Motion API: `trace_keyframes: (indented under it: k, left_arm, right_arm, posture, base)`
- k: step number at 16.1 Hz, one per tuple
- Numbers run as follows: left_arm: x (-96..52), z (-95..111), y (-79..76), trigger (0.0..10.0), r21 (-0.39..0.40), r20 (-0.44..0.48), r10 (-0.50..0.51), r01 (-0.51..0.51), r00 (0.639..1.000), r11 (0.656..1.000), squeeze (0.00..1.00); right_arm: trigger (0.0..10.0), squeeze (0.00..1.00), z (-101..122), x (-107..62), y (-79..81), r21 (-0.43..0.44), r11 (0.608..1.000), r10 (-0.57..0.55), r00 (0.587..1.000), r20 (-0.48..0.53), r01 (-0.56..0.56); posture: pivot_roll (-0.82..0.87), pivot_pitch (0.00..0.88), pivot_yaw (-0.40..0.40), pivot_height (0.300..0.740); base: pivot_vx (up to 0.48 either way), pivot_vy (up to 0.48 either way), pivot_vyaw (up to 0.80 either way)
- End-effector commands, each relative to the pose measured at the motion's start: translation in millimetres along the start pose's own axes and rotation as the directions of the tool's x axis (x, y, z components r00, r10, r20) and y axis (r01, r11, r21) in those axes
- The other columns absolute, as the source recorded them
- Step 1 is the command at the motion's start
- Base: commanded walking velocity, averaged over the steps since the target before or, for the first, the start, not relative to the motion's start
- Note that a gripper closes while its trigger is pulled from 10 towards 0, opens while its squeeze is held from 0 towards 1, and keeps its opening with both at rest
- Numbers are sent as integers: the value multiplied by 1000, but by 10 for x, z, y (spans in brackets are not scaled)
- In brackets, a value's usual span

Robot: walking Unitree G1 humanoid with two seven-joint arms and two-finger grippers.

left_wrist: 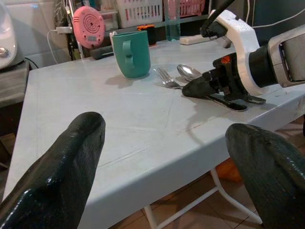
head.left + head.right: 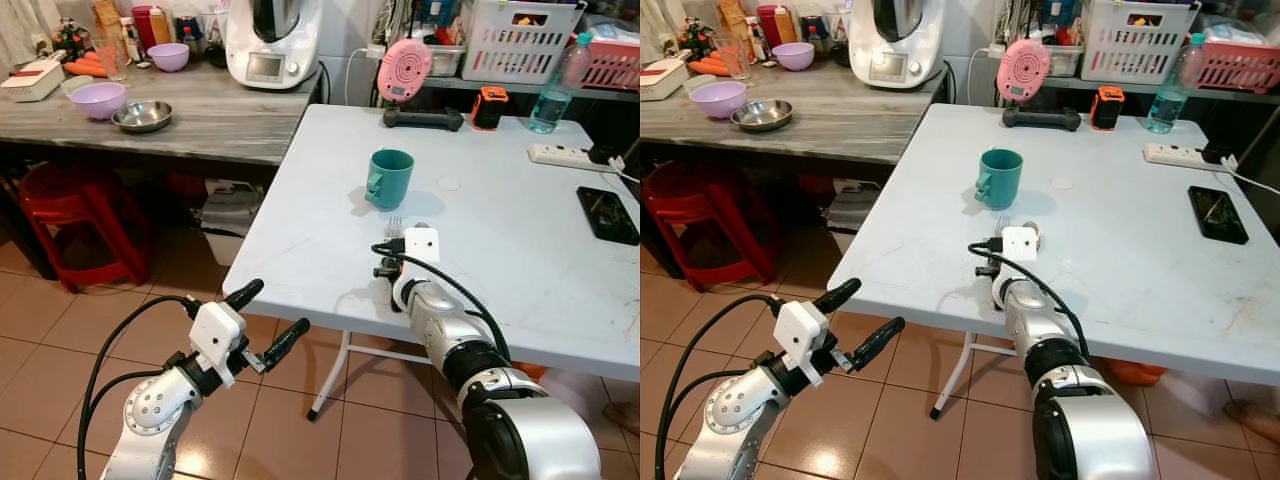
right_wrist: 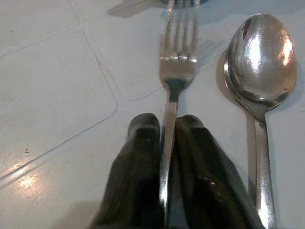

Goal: Setting the table

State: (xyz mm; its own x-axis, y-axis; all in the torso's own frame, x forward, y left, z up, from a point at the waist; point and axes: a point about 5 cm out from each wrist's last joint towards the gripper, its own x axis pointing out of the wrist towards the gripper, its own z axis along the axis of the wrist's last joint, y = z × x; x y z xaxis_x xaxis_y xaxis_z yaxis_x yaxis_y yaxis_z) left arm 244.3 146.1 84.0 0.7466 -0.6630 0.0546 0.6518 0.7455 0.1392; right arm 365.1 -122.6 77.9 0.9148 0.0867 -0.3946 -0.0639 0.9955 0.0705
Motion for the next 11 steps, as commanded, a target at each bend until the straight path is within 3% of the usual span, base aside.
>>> trace_keyframes:
  k: [1,7,9,11]
  left_arm:
    - [9,-4,-3,10000,13,-7,-20,21,1000,1000,0]
    - [41,16,3,10000,12,6,-4,4,1000,1000,0]
    - [44,15,20,10000,9,13,36,-37,999,999,0]
    - [88,30,118,10000,6,32,160,-160,987,987,0]
  right_arm:
    - [0,0,-46,-1,9,3,1000,1,1000,-21,-1]
    - [0,0,-19,-1,20,40,999,5,1000,0,-5]
    - [0,0,72,-2,36,59,998,9,998,59,-12]
    - [0,0,223,-31,20,92,995,12,988,156,-27]
  posture:
    - [56,0,-14,740]
    - [52,0,-10,740]
    - [54,0,-14,740]
    - [53,0,-26,740]
  base:
    - [0,0,0]
    - [0,0,0]
    - [0,0,0]
    - [0,0,0]
